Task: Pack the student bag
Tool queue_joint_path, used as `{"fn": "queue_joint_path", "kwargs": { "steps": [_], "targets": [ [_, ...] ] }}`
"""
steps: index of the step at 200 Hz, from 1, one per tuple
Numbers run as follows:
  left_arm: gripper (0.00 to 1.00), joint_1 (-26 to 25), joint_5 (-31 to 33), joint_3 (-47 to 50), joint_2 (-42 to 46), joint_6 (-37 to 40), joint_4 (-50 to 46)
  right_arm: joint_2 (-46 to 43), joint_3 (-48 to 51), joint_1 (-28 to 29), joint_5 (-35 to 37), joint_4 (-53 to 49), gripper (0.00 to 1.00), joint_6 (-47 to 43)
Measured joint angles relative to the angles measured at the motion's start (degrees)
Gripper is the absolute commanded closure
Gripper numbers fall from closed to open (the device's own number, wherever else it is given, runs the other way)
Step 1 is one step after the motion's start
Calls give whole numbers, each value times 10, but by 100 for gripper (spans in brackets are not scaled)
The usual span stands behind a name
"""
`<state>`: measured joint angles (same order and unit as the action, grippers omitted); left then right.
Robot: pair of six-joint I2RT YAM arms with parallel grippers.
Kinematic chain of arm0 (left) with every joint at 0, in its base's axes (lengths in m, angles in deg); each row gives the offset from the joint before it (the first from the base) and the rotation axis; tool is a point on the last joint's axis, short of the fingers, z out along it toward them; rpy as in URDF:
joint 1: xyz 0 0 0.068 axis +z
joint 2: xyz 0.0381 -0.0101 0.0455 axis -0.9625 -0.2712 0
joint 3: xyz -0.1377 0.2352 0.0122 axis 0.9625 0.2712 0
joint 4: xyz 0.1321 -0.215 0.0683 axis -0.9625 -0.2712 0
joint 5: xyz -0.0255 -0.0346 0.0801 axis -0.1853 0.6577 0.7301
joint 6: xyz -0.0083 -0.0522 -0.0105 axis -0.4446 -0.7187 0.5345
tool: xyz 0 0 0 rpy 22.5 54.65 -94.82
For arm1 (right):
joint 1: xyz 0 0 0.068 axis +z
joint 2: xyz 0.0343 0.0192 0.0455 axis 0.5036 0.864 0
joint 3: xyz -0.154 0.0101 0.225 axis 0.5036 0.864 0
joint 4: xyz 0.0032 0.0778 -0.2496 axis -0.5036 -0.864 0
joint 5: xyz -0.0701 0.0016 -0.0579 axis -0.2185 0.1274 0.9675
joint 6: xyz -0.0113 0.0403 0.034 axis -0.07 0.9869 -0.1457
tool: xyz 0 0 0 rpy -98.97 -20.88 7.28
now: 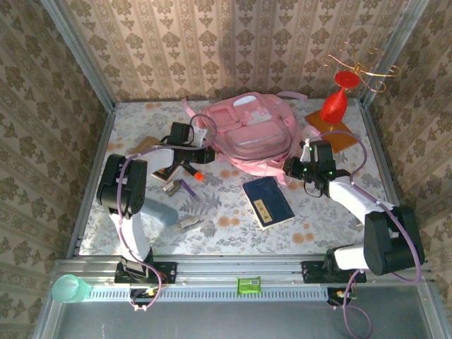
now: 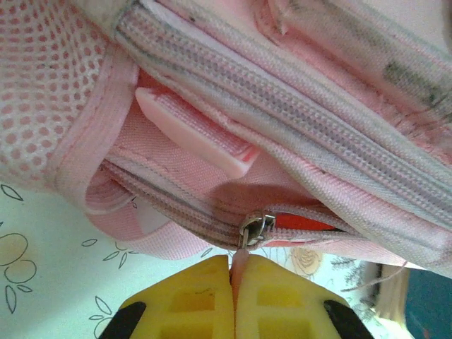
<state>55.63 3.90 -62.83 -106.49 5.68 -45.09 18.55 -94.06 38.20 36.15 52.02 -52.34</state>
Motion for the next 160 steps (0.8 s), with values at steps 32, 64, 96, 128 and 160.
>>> {"fn": "queue_joint_path", "kwargs": {
  "steps": [32, 64, 96, 128, 160],
  "targets": [
    [100, 7, -10, -15, -3, 3, -26, 0, 0, 0, -11, 0, 100, -5],
    [75, 12, -21, -46, -26, 0, -58, 6, -4, 0, -26, 0, 100, -13],
    [55, 90, 41, 11, 6, -44, -4, 7, -3, -7, -6, -26, 100, -17],
    [41, 104, 76, 81, 110, -66, 31, 7, 2, 13, 5, -37, 100, -10],
    [29, -31, 118, 56, 158, -14, 26, 7, 9, 36, 7, -26, 100, 18]
  ]
}}
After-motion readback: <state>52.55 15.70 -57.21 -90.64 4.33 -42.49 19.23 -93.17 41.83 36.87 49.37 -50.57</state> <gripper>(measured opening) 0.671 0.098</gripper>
